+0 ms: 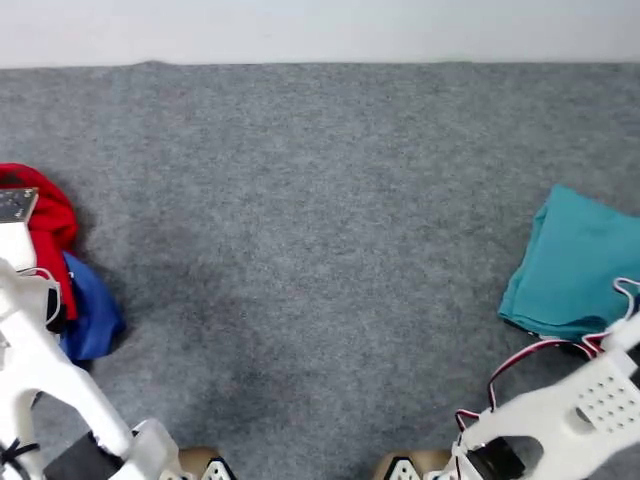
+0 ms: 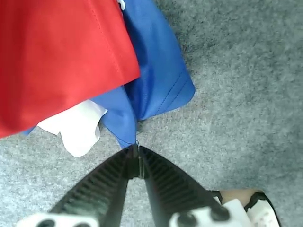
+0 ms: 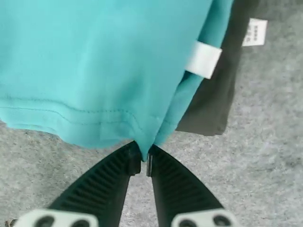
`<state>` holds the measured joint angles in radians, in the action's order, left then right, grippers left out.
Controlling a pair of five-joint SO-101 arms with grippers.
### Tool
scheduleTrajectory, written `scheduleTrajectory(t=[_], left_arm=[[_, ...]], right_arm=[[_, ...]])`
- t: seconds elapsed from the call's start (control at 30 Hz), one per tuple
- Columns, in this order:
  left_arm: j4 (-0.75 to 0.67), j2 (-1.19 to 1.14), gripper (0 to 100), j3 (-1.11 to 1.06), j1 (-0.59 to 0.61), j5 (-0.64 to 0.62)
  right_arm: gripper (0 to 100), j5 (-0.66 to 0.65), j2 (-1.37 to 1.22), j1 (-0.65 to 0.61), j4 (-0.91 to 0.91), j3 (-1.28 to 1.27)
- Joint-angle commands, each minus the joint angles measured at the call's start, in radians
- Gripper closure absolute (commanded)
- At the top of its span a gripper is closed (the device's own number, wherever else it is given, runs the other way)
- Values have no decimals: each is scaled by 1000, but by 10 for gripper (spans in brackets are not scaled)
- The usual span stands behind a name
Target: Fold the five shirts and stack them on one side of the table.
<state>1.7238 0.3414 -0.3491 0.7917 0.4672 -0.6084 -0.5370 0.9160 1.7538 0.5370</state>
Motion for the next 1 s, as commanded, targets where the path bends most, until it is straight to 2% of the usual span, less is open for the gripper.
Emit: scheduleTrajectory(t=[0.0,0.17,0.37,0.47,0.67,0.83,0.97], left_arm=[[28,32,994,7,-3,-6],[28,32,994,7,-3,-6],[28,32,994,7,-3,-6],[28,32,994,7,-3,-6],[28,32,994,7,-3,-6],[28,37,994,10,-3,-6],[26,132,994,10,-5,-6]], right_arm=[[977,-37,67,39,33,8],[967,-84,67,70,33,8],[783,-80,108,90,36,12],[738,-80,162,84,38,11],[812,-78,196,-4,36,5],[991,-60,191,-79,39,6],[987,64,232,-111,41,5]])
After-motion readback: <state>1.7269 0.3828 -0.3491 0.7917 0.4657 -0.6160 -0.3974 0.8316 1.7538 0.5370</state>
